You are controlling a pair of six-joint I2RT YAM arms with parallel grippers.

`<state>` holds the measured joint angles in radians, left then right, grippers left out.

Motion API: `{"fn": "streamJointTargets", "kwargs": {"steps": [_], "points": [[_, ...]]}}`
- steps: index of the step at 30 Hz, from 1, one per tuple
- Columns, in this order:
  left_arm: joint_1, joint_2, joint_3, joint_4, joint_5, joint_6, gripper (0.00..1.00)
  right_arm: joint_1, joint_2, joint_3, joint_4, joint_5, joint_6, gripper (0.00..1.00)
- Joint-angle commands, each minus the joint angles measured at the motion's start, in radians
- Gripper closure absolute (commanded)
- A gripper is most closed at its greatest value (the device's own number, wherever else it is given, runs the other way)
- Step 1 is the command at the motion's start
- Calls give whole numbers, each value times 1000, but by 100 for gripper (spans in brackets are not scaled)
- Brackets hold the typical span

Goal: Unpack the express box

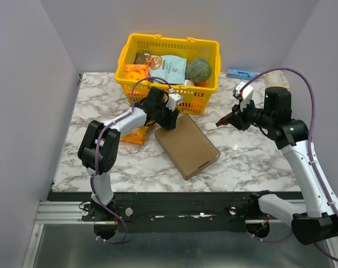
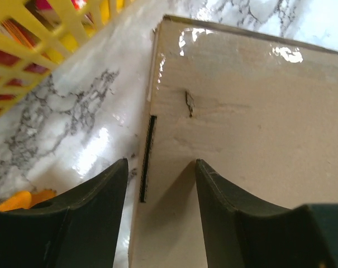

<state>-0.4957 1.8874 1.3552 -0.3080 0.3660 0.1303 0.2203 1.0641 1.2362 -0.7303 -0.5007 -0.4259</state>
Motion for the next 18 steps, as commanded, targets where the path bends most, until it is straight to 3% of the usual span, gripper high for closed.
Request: {"fn": "streamJointTargets", "kwargs": {"steps": [1,7,12,15,18], "points": [[6,-43,-106,-91,85,-69,41,37,-3,0,37,108,23,100],[6,-112,-188,-118,77,-93,43,134,43,-7,58,160,-7,99],[5,-174,-269,-131,97,-97,45,160,91,14,117,70,80,99],[-9,-221,-304,-144,77,-72,44,160,103,-21,236,50,166,100],[-17,-289,-320,-112,100,-26,42,160,143,-26,295,-53,135,99]]}}
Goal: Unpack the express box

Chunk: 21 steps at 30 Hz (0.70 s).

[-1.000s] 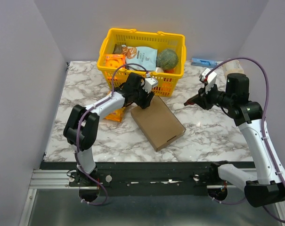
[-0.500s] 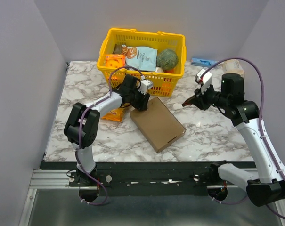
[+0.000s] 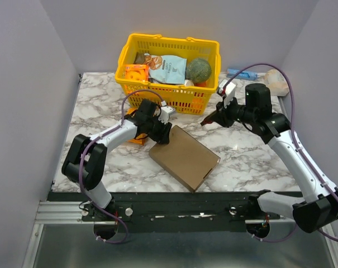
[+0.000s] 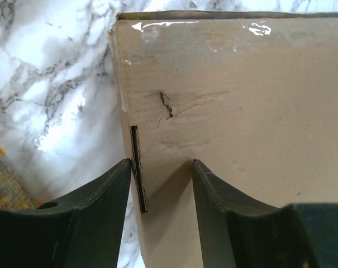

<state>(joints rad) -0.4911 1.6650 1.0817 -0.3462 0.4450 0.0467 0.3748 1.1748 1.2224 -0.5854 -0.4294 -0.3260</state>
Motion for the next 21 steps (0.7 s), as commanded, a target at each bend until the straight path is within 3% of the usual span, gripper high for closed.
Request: {"fn": "streamJointTargets", "kwargs": {"steps": [1,5,9,11,14,17,21], "points": [[-17,-92,-42,-70,43,58,41,7,48,-11,174,-141,45,100],[-10,-114,-5,-60,80,75,40,9,143,95,188,-46,148,100],[-1,-64,38,-36,119,15,40,16,233,240,64,-64,47,99],[12,-27,60,-28,196,2,41,16,246,238,55,-147,-7,100],[23,22,66,-19,256,13,41,15,238,169,174,-100,76,100],[32,74,90,-31,251,-2,41,22,296,224,102,-169,-33,100],[40,108,92,-33,274,-2,42,71,319,224,146,17,47,100]]}}
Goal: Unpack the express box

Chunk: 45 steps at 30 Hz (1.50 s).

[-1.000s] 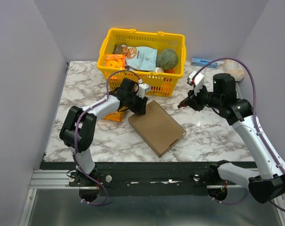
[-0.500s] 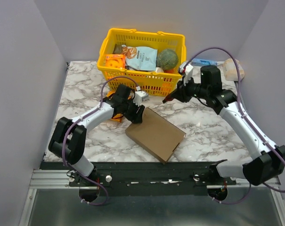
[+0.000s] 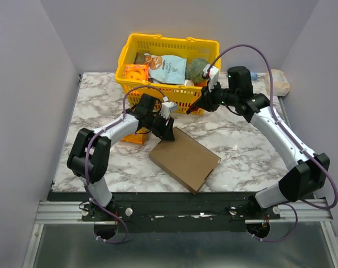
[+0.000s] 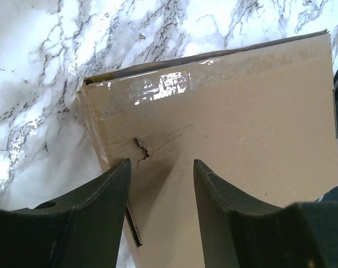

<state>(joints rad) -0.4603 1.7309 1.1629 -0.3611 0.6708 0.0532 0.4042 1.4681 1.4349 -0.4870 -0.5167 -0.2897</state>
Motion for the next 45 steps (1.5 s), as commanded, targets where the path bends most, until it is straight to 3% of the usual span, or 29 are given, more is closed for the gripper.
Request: {"fn": "streamJointTargets", "kwargs": {"steps": [1,8,13,17,26,45], "points": [[11,56,11,-21,50,-9,43,53,9,-29,142,121,4,100],[40,23,14,-64,143,33,49,136,-3,-146,242,238,-28,100],[54,-202,-118,29,254,204,53,157,-8,-191,275,262,0,100],[-7,-330,-299,214,191,345,54,160,12,-218,294,257,1,100],[-110,-334,-422,406,27,433,53,163,55,-225,378,204,23,100],[-112,-234,-309,180,92,326,54,194,129,-205,334,142,-57,100]]}}
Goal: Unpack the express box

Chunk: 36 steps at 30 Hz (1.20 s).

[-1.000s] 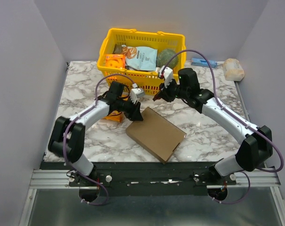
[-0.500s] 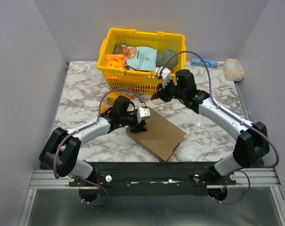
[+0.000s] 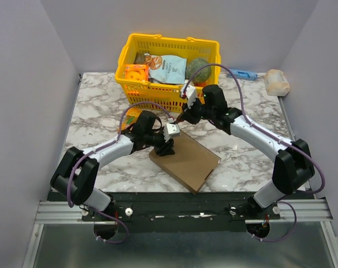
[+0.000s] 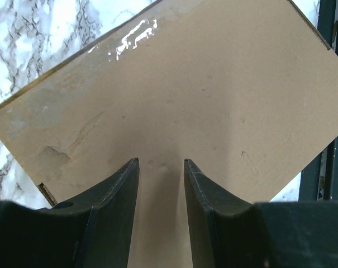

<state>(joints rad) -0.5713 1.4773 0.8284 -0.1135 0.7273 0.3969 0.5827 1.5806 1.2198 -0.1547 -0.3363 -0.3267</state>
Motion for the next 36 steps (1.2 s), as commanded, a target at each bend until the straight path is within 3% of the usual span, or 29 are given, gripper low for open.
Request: {"fn": "streamJointTargets", "kwargs": {"steps": [1,20,36], "points": [[-2,24,29,-72,43,-21,54,17,13,9,1,-37,-14,99],[1,69,60,-112,58,-50,54,35,22,3,-2,62,-28,99],[1,84,74,-124,57,-56,54,46,-1,17,-19,13,-29,100]]}}
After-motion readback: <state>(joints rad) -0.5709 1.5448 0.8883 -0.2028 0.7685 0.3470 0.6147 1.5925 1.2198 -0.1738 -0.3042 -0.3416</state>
